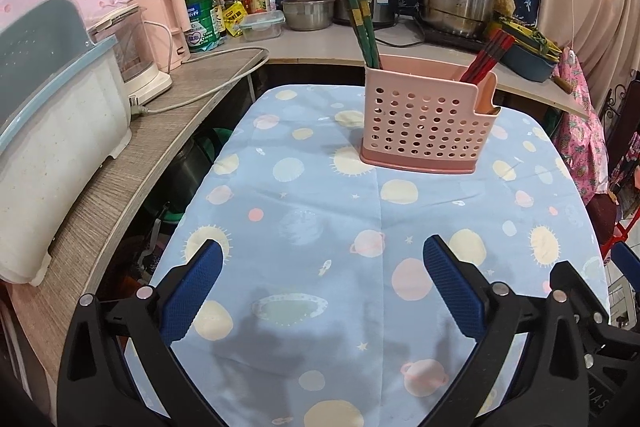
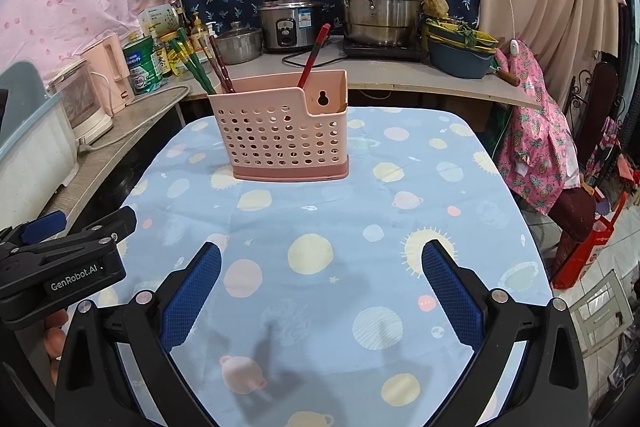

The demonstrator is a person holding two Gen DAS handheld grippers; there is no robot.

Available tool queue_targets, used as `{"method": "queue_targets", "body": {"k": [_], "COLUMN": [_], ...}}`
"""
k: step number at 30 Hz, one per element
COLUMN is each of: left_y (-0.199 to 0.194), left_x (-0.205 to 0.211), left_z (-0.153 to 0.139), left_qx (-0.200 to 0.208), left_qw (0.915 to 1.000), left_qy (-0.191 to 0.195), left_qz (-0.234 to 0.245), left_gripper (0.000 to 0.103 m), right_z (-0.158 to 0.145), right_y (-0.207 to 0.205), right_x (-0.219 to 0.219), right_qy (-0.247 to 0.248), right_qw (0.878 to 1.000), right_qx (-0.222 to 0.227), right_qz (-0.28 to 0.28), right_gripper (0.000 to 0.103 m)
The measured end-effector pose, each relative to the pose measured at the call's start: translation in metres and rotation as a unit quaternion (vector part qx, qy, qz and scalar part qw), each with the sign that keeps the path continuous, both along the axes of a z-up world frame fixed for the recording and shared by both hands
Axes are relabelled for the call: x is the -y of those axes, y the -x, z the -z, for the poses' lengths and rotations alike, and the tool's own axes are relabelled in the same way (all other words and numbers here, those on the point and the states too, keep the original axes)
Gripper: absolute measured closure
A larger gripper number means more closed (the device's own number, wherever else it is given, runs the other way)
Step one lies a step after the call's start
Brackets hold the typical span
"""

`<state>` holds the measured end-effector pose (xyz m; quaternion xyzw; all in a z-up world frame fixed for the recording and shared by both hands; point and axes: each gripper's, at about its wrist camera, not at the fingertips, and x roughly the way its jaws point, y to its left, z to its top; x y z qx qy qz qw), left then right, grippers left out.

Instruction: Organize utensils

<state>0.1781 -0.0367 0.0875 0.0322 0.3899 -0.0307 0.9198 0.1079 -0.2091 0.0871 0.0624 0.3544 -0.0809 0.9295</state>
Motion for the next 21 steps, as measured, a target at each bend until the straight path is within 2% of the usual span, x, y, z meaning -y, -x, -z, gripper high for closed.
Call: {"method": "queue_targets", "body": {"k": [21], "left_y": [-0.018], "left_x": [0.011], "left_z": [0.005], "left_qx": [-0.003], "left_qw": [1.0000], "left_qy": [-0.008], "left_qz": [0.003], "left_gripper": [0.007], "right_z": [0.009], "right_y": [-0.025], "right_x": [0.009], "right_qy": [-0.003], "right_qw": [1.000], "right_qx": [-0.011], "right_qz": [0.004], "right_gripper": [0.006]}}
